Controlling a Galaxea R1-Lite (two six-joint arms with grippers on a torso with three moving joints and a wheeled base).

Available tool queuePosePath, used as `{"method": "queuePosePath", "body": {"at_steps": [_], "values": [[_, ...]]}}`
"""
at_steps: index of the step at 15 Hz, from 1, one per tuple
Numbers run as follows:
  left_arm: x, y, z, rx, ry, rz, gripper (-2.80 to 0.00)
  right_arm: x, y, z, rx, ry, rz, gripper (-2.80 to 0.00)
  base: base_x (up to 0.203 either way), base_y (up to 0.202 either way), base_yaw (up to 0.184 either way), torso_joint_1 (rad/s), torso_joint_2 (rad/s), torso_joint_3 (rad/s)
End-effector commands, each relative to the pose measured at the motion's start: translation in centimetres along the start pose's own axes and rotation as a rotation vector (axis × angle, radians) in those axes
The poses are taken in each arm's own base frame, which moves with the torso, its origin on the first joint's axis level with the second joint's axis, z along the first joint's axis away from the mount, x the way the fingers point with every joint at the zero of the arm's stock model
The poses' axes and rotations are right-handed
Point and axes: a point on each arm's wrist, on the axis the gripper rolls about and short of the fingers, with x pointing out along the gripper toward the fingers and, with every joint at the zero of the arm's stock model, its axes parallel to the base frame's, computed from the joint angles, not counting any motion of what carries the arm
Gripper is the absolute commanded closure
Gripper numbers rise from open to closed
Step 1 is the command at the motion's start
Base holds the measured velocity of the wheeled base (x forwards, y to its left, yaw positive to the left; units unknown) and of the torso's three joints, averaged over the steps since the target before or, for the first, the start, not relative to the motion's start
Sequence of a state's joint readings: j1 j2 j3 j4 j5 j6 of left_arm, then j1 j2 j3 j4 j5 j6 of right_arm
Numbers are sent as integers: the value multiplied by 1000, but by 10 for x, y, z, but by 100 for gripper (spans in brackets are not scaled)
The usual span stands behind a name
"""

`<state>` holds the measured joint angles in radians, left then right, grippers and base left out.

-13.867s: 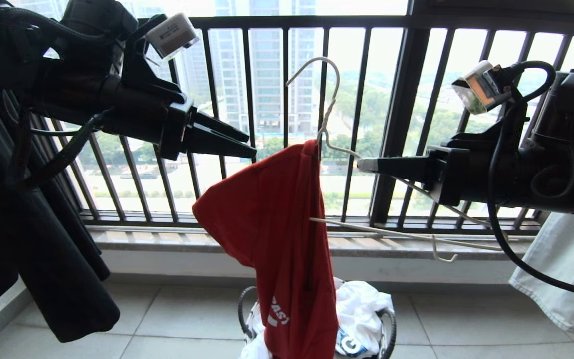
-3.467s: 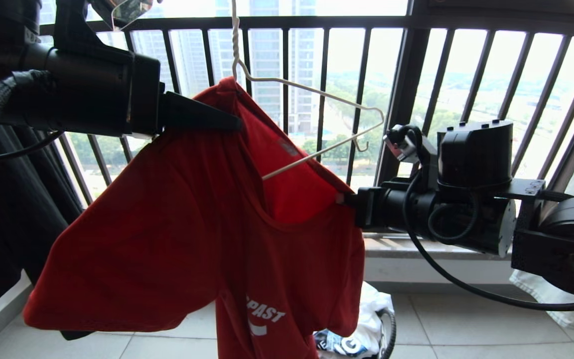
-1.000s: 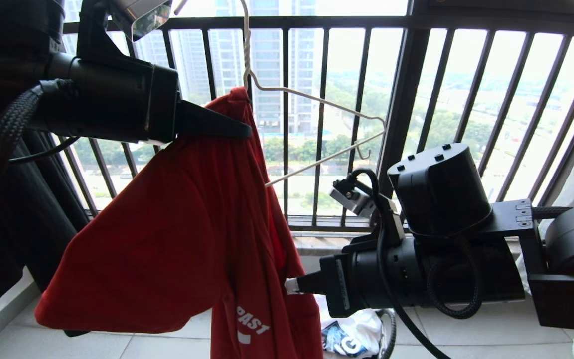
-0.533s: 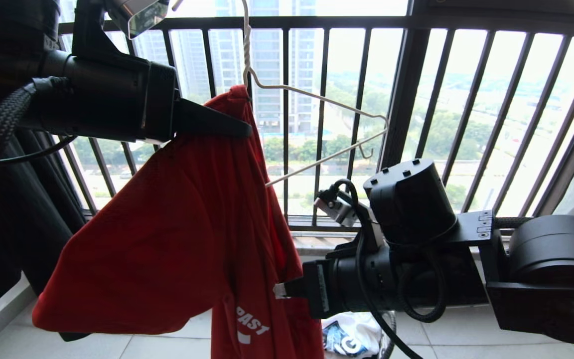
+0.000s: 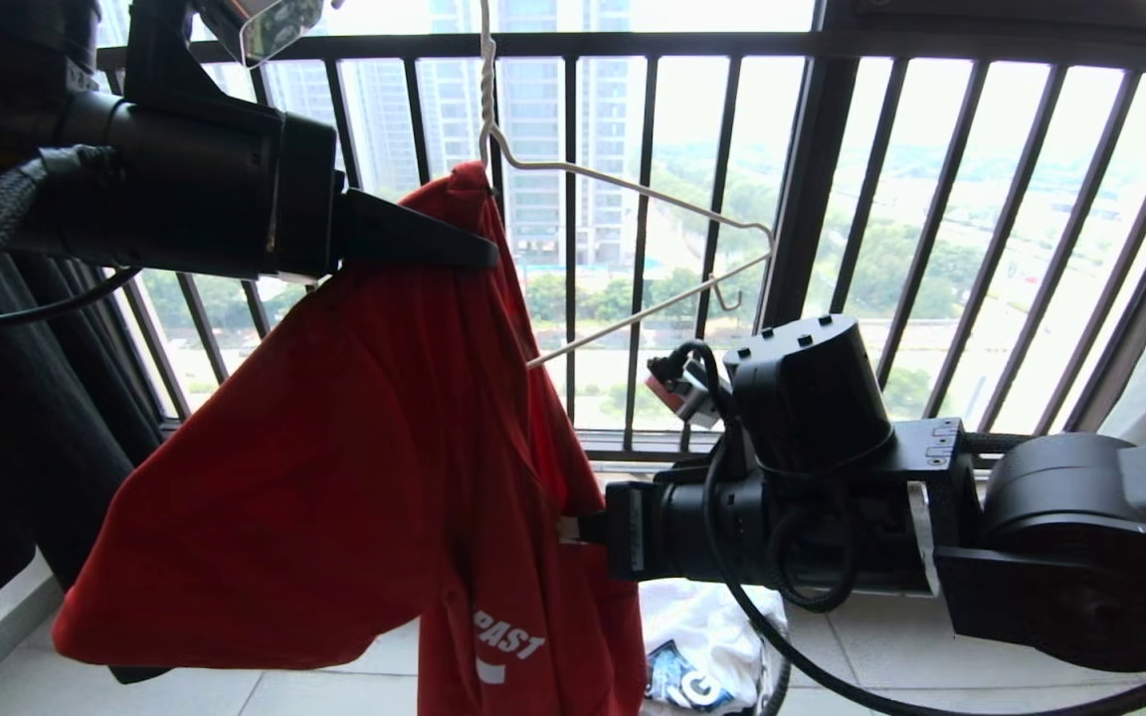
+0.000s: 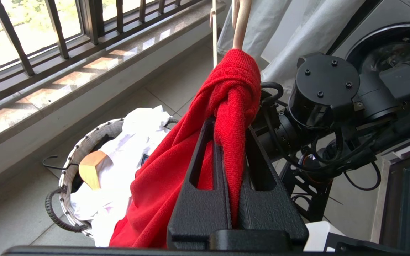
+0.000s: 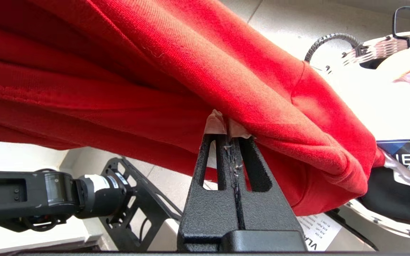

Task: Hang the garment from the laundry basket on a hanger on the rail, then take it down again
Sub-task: Hang the clothes on the clothes rack

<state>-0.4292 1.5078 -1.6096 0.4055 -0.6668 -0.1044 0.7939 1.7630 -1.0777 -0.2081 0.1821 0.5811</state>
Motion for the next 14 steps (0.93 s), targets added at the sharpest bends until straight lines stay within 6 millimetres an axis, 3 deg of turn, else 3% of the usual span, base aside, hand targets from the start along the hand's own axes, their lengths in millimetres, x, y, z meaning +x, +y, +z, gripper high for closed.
{"method": "queuePosePath", "body": {"at_steps": [1,14], "values": [[-2,-2,0,0,-2,-4,0,-6,-5,6,-10,-23,-11,0,0,0,0,0,0,0],[-2,-8,-3,4,8,-25,0,4,-16,20,-20,-186,-141,0,0,0,0,0,0,0]]}}
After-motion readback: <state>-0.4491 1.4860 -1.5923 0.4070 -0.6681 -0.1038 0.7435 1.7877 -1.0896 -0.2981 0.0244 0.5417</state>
